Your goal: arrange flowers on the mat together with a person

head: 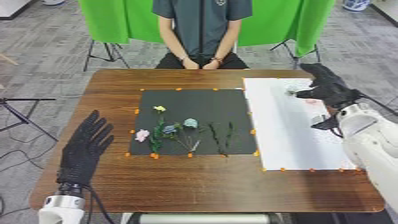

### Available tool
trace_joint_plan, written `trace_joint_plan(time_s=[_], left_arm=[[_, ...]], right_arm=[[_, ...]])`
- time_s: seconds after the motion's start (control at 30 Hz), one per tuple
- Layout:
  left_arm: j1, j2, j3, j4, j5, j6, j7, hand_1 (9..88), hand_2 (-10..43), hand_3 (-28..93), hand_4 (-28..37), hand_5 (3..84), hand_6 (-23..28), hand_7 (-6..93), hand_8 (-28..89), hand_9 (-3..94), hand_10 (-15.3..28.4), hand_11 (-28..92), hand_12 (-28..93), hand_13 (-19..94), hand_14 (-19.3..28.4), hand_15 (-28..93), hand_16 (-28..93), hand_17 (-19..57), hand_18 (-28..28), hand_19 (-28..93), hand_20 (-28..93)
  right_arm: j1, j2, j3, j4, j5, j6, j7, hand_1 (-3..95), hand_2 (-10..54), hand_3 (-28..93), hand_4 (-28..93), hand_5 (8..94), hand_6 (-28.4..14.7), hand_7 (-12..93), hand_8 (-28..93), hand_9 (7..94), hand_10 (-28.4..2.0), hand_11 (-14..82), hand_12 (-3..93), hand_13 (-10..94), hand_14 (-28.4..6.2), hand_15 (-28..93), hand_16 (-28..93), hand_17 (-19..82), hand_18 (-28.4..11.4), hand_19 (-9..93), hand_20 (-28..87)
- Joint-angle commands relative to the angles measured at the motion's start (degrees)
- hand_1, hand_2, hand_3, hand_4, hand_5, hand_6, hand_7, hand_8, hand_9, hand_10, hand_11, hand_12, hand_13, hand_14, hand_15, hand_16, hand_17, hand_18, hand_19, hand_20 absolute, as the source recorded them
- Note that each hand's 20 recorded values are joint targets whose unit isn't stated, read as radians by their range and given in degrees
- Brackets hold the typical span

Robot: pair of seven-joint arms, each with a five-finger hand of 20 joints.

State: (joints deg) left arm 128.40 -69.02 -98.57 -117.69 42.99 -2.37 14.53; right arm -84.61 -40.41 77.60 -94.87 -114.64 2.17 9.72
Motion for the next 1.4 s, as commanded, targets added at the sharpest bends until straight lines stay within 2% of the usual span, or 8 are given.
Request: trace_joint_plan(time_s=[0.03,0.2,0.4,0.5,0.6,1.0,1.2,1.4], left_arm=[[0.4,-0.40,-0.03,0.19,-0.17,0.38,-0.22,26.8,-0.9,69,-27.1,25.5,1.9,17.7,-10,19.0,10.0,17,16,17,11.5,14,6,-12.9,19.3,37,10],[0.3,-0.50,-0.07,0.25,0.41,0.29,-0.43,26.8,-0.9,69,-27.1,25.5,1.8,17.8,-10,19.0,10.0,17,16,17,11.5,14,6,-12.9,19.3,37,10],[0.2,-0.49,0.08,0.34,0.11,-0.04,-0.22,27.1,-1.1,68,-27.0,25.4,1.7,18.0,-10,18.9,9.9,17,16,17,11.5,14,6,-12.9,19.2,37,10],[0.2,-0.53,0.13,0.34,0.11,0.06,-0.25,27.1,-1.1,68,-27.0,25.4,1.7,18.2,-10,18.9,9.9,17,16,17,11.5,14,6,-12.9,19.2,37,10],[0.2,-0.69,0.14,0.40,0.12,-0.22,-0.38,27.1,-1.0,68,-27.0,25.4,1.7,18.3,-10,19.0,9.9,17,16,17,11.5,14,6,-12.9,19.2,37,10],[-0.8,-0.57,0.32,0.88,0.15,-0.94,-1.08,26.9,-1.1,69,-27.2,25.5,1.8,18.2,-10,19.1,9.9,17,16,17,11.5,14,6,-12.9,19.2,37,10],[-1.5,-0.58,0.54,1.18,0.39,-1.67,-1.43,26.9,-1.1,68,-27.2,25.5,1.7,18.3,-10,19.1,9.8,18,16,17,11.5,14,6,-12.9,19.2,37,10],[-1.7,-0.54,0.50,1.24,0.39,-1.75,-1.48,26.9,-1.1,68,-27.2,25.4,1.7,18.4,-10,19.1,9.8,18,16,17,11.5,15,6,-12.9,19.2,37,10]], right_arm=[[9.9,-1.0,-8.0,6.7,-24.1,-3.9,4.8,31.5,-9.5,81,-28,17.3,-5.3,20,-11,17.3,-9.6,8.6,26.1,33,-9.0,53,16,15,-17.4,66,37],[14.6,-2.2,-13.0,11.1,-28.7,-4.5,8.3,32.1,-9.5,83,-28,20.0,-4.4,22,-12,22.2,-10.4,16.4,24.8,38,-9.2,63,13,17,-17.7,71,40],[18.1,-3.8,-15.5,14.5,-30.2,-8.5,10.3,33.5,-9.5,84,-28,26.6,-2.2,30,-16,25.3,-10.3,22.8,23.2,46,-8.8,69,13,20,-18.6,73,41],[19.0,-4.6,-16.0,15.7,-27.7,-10.1,11.9,34.6,-9.5,83,-28,32.4,-2.1,30,-16,37.7,-10.1,31.1,22.6,50,-8.1,69,15,21,-18.6,73,42],[19.3,-4.7,-16.3,16.6,-29.0,-10.6,12.7,35.3,-9.5,83,-28,36.1,-1.1,32,-17,42.3,-10.0,34.4,22.7,53,-7.9,69,15,22,-18.6,73,42],[19.1,-4.7,-16.2,19.2,-31.7,-12.5,12.9,37.4,-9.5,83,-28,41.0,0.5,39,-19,44.6,-9.9,38.0,23.0,56,-7.1,69,17,23,-18.2,74,42],[19.0,-4.7,-16.8,20.3,-32.2,-10.8,13.0,40.1,-9.5,82,-28,43.1,0.7,42,-19,51.0,-9.4,44.2,25.3,59,-6.2,69,18,24,-17.9,75,43],[18.8,-5.4,-16.4,21.6,-32.0,-9.2,12.8,42.1,-9.5,79,-28,45.9,1.4,46,-21,57.0,-8.5,41.7,29.0,62,-5.7,68,20,25,-17.8,75,43]])
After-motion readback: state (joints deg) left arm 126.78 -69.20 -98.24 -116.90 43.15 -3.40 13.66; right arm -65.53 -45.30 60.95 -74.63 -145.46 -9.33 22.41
